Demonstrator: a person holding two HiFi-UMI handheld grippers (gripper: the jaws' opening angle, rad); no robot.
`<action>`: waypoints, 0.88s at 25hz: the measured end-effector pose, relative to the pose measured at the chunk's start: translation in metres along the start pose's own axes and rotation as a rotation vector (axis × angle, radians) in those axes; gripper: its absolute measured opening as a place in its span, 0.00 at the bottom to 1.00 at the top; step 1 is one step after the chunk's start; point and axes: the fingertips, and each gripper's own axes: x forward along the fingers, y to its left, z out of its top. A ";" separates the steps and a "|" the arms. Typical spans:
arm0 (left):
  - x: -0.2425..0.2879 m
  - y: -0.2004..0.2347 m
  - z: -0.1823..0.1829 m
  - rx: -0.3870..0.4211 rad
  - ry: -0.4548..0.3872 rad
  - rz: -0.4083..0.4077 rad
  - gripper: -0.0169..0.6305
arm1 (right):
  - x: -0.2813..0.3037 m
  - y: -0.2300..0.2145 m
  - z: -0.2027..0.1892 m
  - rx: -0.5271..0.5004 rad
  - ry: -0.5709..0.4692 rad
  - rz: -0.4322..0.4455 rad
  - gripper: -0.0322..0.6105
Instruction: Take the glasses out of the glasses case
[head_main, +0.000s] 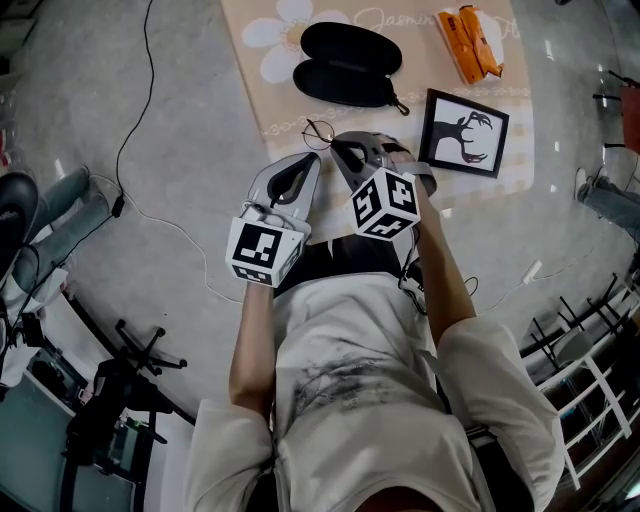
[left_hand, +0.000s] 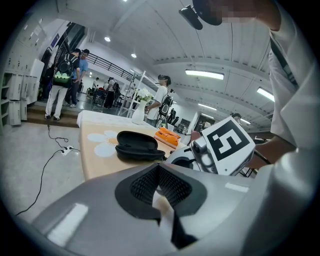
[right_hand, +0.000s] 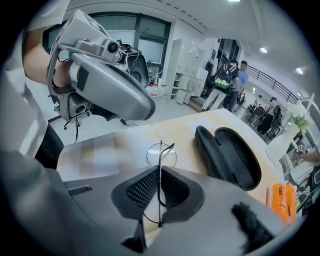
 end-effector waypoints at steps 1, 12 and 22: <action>0.000 0.000 0.000 0.002 -0.001 -0.002 0.04 | 0.000 0.000 0.000 0.001 0.000 0.000 0.08; -0.001 0.001 0.002 0.002 -0.007 0.004 0.04 | -0.001 -0.001 -0.001 0.021 -0.003 0.010 0.21; -0.006 -0.003 0.012 0.029 -0.027 -0.006 0.04 | -0.031 -0.014 0.016 0.068 -0.093 -0.058 0.21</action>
